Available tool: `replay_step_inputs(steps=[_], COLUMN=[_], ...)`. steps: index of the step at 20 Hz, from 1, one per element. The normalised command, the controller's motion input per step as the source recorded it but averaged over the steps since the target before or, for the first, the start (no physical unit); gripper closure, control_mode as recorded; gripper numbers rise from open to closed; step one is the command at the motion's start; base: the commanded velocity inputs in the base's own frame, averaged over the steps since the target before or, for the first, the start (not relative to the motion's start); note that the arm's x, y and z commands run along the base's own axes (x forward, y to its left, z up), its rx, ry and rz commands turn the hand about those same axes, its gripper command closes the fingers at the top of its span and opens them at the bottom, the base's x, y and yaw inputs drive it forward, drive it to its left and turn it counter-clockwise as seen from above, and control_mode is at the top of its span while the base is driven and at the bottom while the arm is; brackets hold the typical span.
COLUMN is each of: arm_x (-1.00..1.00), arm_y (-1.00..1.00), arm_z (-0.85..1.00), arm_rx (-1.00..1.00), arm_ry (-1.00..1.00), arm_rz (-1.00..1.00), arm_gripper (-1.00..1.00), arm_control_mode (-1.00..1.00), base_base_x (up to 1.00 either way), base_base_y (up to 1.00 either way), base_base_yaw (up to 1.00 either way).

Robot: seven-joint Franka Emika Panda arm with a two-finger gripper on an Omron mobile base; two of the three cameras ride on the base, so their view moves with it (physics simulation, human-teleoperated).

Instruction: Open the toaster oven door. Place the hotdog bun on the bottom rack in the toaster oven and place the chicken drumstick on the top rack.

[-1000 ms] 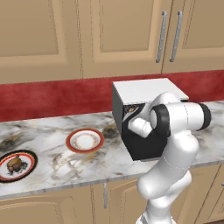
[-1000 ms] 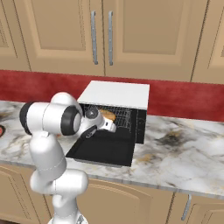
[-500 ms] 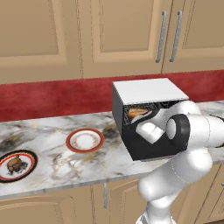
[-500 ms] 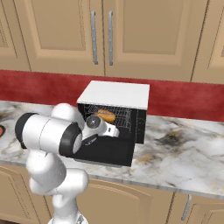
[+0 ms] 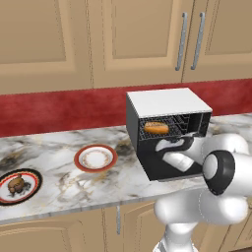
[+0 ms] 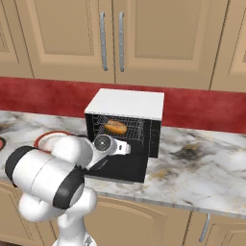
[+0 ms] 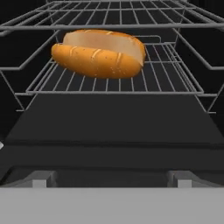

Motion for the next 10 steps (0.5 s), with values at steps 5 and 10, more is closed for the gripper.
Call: replay_step_inputs(steps=[5, 10], arm_x=[0.00, -0.04], arm_y=[-0.04, -0.05], arm_z=[0.76, 0.68], arm_rx=[-0.07, -0.09], arm_ry=[0.27, 0.34], arm_rz=[0.21, 0.21], arm_gripper=[-1.00, -1.00], arm_control_mode=[-1.00, -1.00], base_base_x=[0.00, 0.00], base_base_y=[0.00, 0.00], base_base_yaw=[0.00, 0.00])
